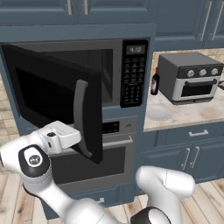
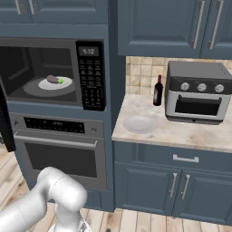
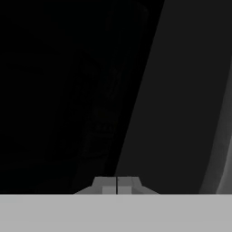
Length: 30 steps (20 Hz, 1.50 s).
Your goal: Pick the eggplant from the counter and place it in the microwave. Then turn on the microwave.
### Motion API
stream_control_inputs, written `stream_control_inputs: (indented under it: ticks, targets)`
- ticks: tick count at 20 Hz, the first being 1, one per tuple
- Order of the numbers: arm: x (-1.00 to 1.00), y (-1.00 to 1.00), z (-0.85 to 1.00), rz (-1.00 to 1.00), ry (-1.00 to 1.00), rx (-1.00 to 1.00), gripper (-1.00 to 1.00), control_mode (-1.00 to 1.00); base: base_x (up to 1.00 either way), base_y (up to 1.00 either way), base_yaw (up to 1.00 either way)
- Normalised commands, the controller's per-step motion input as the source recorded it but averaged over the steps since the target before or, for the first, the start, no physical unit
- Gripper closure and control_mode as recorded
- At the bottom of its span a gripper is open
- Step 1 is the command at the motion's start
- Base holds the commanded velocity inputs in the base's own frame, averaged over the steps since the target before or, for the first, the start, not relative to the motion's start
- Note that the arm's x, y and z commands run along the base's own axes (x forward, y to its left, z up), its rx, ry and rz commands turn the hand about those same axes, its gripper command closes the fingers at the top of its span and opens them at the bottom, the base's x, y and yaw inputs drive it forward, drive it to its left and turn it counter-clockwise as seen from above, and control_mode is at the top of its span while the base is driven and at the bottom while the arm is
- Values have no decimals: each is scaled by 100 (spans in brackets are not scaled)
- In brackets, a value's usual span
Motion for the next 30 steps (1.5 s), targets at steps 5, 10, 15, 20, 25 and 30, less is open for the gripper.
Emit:
stream_control_inputs:
  ticks: [5,10,15,20,25,30]
  targets:
    - [27,-15,0,7,0,0,100,-100,0,0,0]
    - [29,-14,-2,9,-2,0,100,-100,0,0,0]
    - [27,-15,-2,10,-2,0,100,-100,0,0,0]
    - [27,-13,0,9,-3,0,100,-100,0,0,0]
    - [31,-9,0,9,-2,0,100,-100,0,0,0]
    - [38,-4,0,8,0,0,100,-100,0,0,0]
